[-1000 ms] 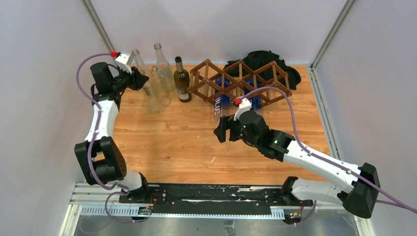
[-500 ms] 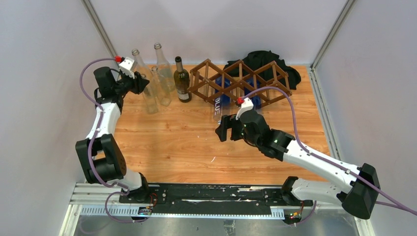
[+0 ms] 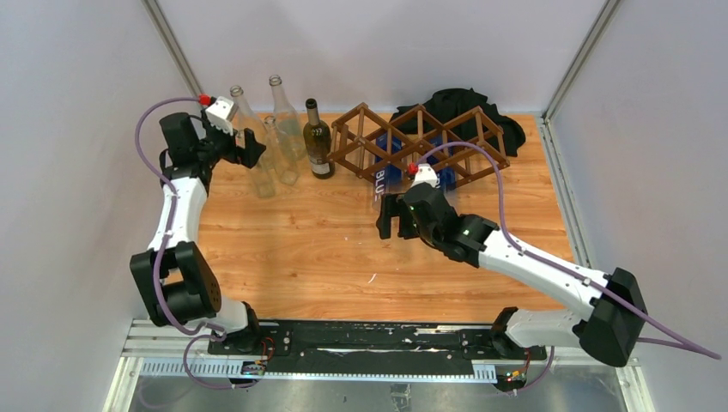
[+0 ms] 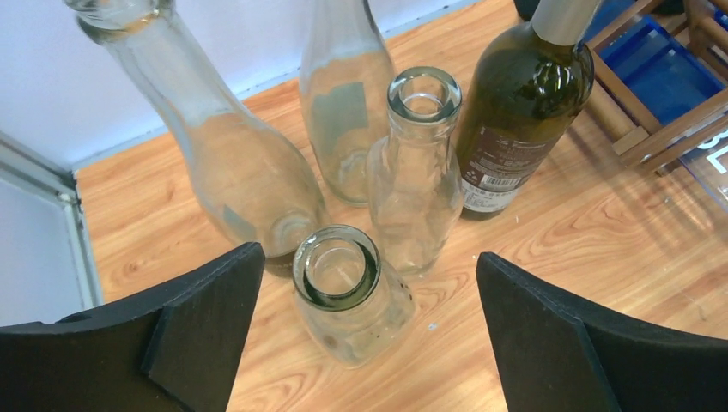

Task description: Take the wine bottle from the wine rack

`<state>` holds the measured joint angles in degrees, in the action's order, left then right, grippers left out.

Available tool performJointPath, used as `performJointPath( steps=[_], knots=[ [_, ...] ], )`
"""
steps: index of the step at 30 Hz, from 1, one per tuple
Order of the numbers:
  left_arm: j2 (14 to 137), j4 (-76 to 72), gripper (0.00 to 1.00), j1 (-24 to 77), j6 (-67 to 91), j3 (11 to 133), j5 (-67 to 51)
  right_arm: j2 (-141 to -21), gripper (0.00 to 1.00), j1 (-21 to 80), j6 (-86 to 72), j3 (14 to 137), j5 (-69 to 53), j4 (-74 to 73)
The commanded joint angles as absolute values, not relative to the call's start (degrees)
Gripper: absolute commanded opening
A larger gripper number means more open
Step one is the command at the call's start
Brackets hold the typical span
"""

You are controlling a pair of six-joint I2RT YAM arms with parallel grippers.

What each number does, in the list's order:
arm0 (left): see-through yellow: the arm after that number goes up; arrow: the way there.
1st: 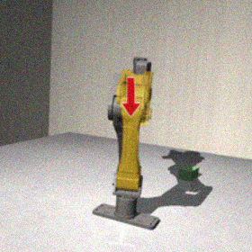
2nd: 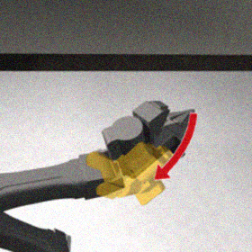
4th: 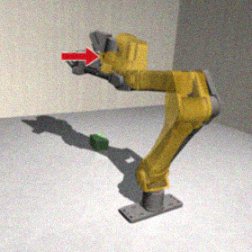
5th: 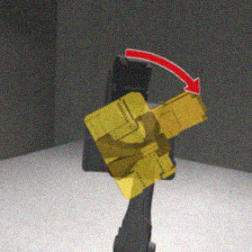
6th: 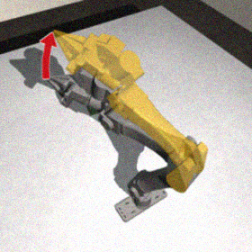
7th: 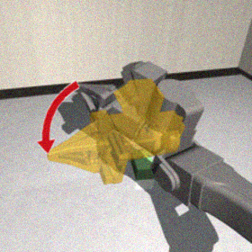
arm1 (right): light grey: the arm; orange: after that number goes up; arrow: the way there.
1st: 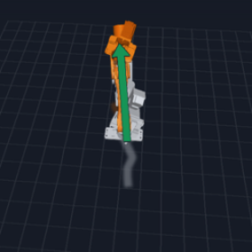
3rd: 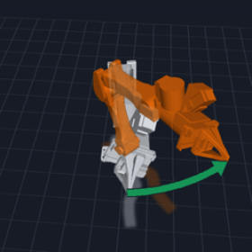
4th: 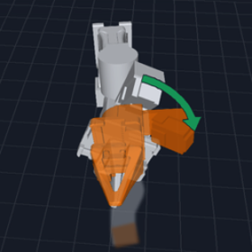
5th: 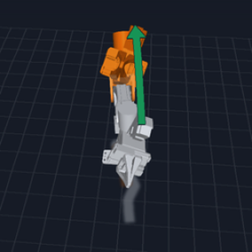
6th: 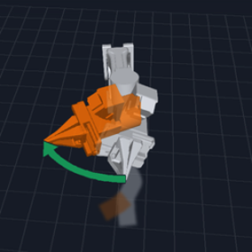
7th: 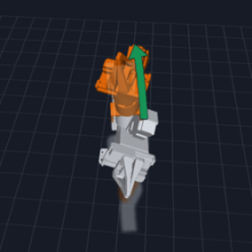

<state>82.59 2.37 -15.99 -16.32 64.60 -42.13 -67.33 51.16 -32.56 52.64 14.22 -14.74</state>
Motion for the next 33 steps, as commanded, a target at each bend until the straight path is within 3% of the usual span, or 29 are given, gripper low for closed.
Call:
performJointPath(
  steps=[1,6,10,18,21,27,33],
  knots=[
    [79.04,14.96,1.0,-16.17,-18.62,70.19,-37.99,-71.75,0.98,49.89,-35.89,57.18,18.77,-18.82],
    [76.13,25.01,1.0,-16.17,-20.23,74.42,-34.8,-78.21,0.98,47.58,-37.85,60.99,19.29,-18.14],
    [75.37,33.73,1.0,-16.17,-20.71,81.76,-32.26,-83.34,0.97,43.24,-41.54,61.8,12.78,-13.7],
    [75.58,40.25,1.0,-16.06,-16.16,90.33,-37.07,-91.59,0.96,39.5,-43.17,64.32,11.0,-6.35],
    [75.48,42.83,1.0,-14.55,-16.71,91.16,-38.82,-93.8,0.95,38.24,-43.93,63.85,9.93,-3.57],
    [71.93,47.37,1.0,-3.3,-25.28,85.52,-29.79,-97.29,0.93,36.11,-45.38,61.9,8.66,2.57],
    [71.7,48.97,1.0,-0.78,-27.72,82.21,-29.4,-98.67,0.92,35.88,-46.67,60.29,8.33,7.48]
  ],
)
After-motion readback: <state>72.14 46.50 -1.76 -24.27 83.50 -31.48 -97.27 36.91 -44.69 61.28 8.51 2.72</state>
